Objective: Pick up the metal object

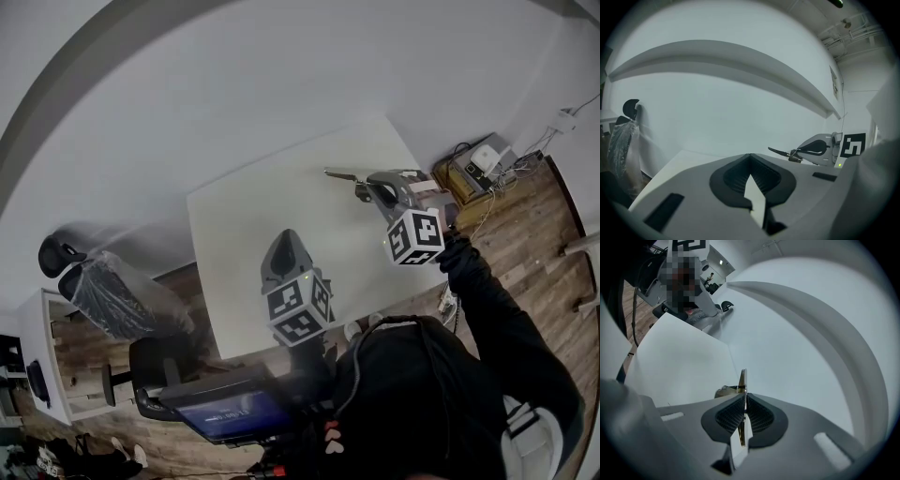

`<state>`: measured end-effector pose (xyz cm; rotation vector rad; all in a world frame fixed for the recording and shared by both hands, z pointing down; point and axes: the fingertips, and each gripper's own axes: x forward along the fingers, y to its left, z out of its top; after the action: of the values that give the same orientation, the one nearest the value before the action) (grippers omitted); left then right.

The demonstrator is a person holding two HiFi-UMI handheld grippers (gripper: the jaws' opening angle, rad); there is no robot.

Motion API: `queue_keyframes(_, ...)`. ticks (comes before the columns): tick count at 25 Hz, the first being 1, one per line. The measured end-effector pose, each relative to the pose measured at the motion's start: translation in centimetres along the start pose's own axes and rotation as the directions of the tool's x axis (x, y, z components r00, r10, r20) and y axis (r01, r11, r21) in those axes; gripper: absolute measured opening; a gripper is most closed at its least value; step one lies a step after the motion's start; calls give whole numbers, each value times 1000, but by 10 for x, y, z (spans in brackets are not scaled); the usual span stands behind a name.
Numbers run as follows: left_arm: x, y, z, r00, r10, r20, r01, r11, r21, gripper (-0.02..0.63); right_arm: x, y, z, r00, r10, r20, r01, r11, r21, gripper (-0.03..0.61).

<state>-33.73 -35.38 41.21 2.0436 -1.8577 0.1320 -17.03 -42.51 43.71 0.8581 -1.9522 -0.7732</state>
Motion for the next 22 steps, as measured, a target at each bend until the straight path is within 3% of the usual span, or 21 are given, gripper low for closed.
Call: queue_keyframes(22,-3,-8,17,999,-16,50,15,1000,26,-11,-46,-48,32,980,-170,100,167,985,35,11)
